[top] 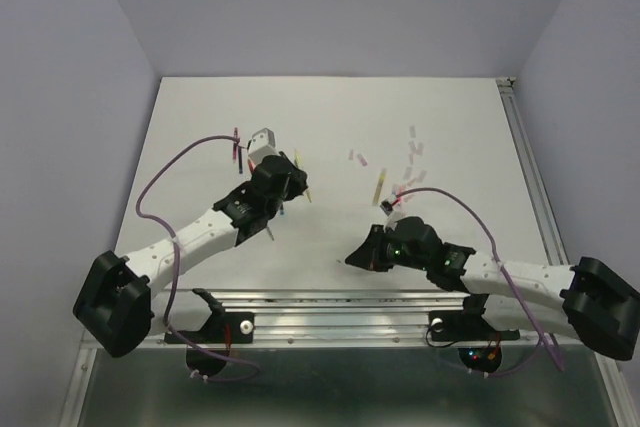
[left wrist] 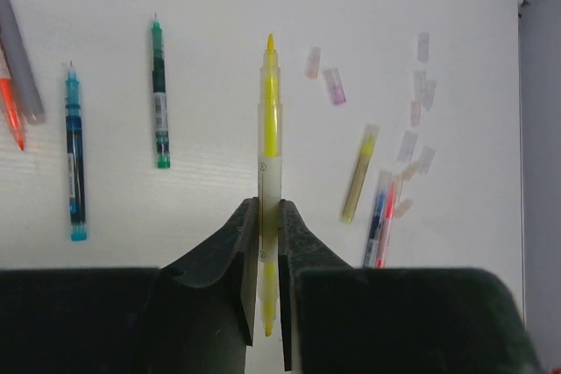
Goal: Open the pen caps
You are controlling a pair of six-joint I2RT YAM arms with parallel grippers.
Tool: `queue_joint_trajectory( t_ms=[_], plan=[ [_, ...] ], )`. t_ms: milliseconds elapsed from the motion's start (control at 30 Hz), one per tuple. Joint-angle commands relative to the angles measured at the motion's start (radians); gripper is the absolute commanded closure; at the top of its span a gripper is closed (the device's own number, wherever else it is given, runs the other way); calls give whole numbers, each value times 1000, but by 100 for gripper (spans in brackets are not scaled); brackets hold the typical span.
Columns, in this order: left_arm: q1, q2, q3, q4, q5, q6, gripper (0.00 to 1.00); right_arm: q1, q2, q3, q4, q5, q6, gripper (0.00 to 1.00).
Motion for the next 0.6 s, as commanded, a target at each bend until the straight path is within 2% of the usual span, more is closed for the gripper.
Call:
queue_joint_trajectory(
  t_ms=[0,167,200,300,567],
  plan=[
    [-15,-81,-105,-1,181,58,100,-198,-43,-15,-83,1,-10,99],
    [-60,-169,-231,-72,166,17,100,-327,-123,48,-258,162,-106,99],
    [-61,-170,-245,-84,139,-1,100,-358,-123,60,-346,171,-127,99],
    [-61,-140,-262,-167,90,-37,100,-472,-115,90,-440,219,-169,99],
    [-60,-51,-236,-216,50,-51,100,-653,-48,162,-494,272,-226,99]
  ],
)
